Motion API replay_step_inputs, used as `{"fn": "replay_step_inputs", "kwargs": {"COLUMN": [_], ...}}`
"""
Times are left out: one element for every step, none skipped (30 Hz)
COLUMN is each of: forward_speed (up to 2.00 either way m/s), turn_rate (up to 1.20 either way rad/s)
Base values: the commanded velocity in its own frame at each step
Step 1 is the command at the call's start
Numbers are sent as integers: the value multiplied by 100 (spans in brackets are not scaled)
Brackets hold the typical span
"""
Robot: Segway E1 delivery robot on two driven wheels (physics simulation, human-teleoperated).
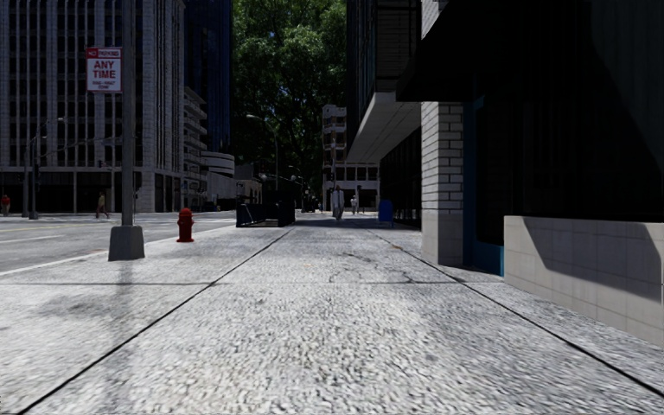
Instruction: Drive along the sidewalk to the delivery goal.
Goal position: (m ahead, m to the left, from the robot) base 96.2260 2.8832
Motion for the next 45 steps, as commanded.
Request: {"fn": "replay_step_inputs", "kwargs": {"forward_speed": [200, 200, 200, 200, 200, 200, 200, 200, 200, 200, 200, 200, 200, 200, 200, 200, 200, 200, 200, 200, 200, 200, 200, 200, 200, 200, 200, 200, 200, 200, 200, 200, 200, 200, 200, 200, 200, 200, 200, 200, 200, 200, 200, 200, 200], "turn_rate": [0, 0, 0, 0, 0, 0, 0, 0, 0, 0, 0, 0, 0, 0, 0, 0, 0, 0, 0, 0, 0, 0, 0, 0, 0, 0, 0, 0, 0, 0, 0, 0, 0, 0, 0, 0, 0, 0, 0, 0, 0, 0, 0, 0, 0]}}
